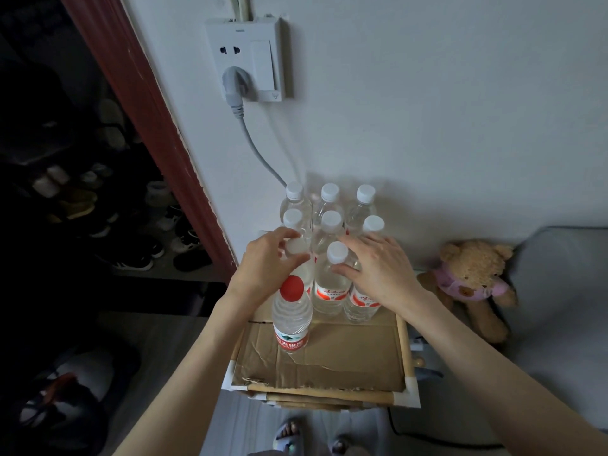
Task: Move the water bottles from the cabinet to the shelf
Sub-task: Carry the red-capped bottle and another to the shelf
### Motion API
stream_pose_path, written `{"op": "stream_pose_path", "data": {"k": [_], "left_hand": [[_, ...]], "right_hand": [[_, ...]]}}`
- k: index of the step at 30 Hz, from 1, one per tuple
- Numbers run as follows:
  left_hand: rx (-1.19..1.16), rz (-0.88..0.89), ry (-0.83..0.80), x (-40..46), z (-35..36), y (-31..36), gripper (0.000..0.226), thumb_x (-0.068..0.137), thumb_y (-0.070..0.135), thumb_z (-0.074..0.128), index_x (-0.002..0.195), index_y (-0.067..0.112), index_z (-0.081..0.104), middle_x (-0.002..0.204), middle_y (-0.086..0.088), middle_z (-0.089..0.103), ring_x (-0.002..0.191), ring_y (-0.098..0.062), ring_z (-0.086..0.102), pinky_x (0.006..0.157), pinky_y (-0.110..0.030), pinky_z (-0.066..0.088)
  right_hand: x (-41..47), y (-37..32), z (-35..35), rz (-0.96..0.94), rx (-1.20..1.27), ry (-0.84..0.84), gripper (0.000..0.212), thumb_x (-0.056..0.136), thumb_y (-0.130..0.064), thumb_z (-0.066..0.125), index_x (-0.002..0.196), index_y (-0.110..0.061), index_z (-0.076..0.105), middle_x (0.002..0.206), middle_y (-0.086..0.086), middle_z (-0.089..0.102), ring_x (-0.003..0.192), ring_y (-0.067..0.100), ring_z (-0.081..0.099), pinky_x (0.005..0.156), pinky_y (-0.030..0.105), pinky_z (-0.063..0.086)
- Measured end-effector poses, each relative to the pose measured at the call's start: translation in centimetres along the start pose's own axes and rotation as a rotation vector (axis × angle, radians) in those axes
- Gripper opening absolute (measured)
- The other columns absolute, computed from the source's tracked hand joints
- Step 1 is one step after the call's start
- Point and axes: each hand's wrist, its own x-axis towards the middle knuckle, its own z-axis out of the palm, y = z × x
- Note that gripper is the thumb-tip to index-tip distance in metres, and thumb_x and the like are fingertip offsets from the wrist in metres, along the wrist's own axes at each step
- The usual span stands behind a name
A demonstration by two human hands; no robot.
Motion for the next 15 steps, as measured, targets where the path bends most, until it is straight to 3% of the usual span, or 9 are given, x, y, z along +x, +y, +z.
{"op": "stream_pose_path", "data": {"k": [3, 6, 12, 15], "left_hand": [[-0.033, -0.018, -0.020, -0.3, -0.1, -0.1, 0.055, 0.076, 0.031, 0.071, 0.126, 0.023, 0.049, 0.101, 0.003, 0.055, 0.095, -0.015, 0.057, 0.086, -0.027, 0.045], [-0.039, -0.032, -0.039, -0.4, -0.3, -0.4, 0.060, 0.077, 0.033, 0.071, 0.129, 0.023, 0.045, 0.102, 0.006, 0.054, 0.096, -0.013, 0.056, 0.083, -0.024, 0.042], [-0.109, -0.052, 0.007, -0.8, -0.5, -1.4, 0.050, 0.078, 0.032, 0.070, 0.122, 0.018, 0.051, 0.101, 0.006, 0.059, 0.093, -0.009, 0.059, 0.079, -0.017, 0.042], [-0.149, -0.064, 0.009, -1.0, -0.5, -1.7, 0.046, 0.080, 0.034, 0.068, 0.120, 0.018, 0.053, 0.101, 0.005, 0.061, 0.093, -0.007, 0.059, 0.083, -0.017, 0.042]], "right_hand": [[0.0, -0.1, -0.2, 0.010, 0.087, 0.009, 0.060, 0.072, -0.049, 0.069, 0.120, -0.017, 0.054, 0.109, 0.004, 0.068, 0.102, 0.028, 0.062, 0.086, 0.040, 0.044], [-0.2, -0.2, -0.3, 0.043, 0.223, 0.067, 0.062, 0.074, -0.061, 0.054, 0.120, -0.019, 0.054, 0.104, -0.002, 0.068, 0.097, 0.023, 0.062, 0.087, 0.040, 0.047], [-1.5, 0.4, -0.4, 0.049, 0.317, 0.232, 0.043, 0.088, -0.045, 0.046, 0.115, -0.013, 0.059, 0.105, 0.001, 0.066, 0.100, 0.022, 0.058, 0.087, 0.042, 0.046], [-2.5, 0.9, -0.2, 0.114, 0.377, 0.312, 0.043, 0.090, -0.039, 0.042, 0.117, -0.009, 0.058, 0.112, 0.004, 0.063, 0.104, 0.016, 0.052, 0.095, 0.026, 0.040]]}}
